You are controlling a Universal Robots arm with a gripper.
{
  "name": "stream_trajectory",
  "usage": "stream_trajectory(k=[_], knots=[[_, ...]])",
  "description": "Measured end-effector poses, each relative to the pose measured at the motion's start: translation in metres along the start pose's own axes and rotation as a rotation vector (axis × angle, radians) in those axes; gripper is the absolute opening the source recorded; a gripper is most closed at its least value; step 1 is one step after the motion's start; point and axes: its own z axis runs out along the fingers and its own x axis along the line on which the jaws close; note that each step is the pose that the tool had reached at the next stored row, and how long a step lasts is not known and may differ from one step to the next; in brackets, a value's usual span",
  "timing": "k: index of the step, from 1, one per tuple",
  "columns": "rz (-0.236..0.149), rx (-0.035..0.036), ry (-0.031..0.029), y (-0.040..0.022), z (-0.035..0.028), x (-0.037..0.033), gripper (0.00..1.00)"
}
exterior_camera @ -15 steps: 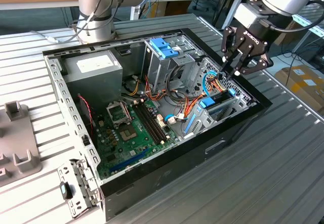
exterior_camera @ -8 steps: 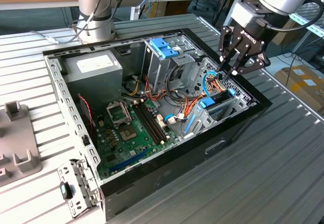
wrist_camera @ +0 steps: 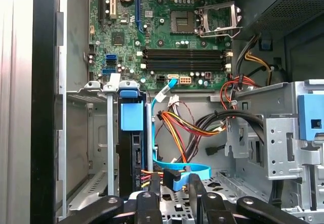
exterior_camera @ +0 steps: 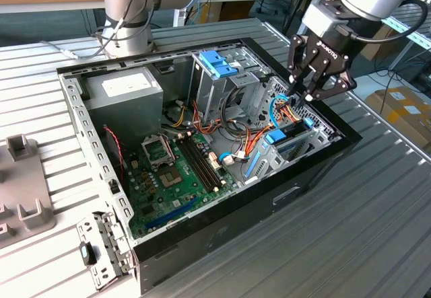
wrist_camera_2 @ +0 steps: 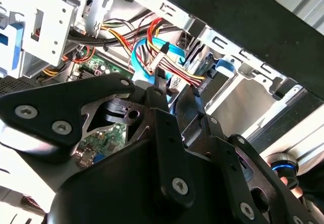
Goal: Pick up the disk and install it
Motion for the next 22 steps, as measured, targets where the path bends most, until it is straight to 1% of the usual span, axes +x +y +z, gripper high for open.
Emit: stream_trajectory(k=[11, 19, 20, 21, 22], knots=[[0.0, 0.0, 0.0001, 0.0055, 0.0005, 0.0001, 0.36], [0.0, 0.0, 0.0001, 0.0058, 0.0005, 0.0001, 0.36], [0.0, 0.0, 0.0001, 0.0058, 0.0005, 0.0001, 0.35], [0.0, 0.0, 0.0001, 0.0058, 0.0006, 0.0001, 0.22], [0.0, 0.0, 0.0001, 0.0058, 0.0006, 0.0001, 0.22]])
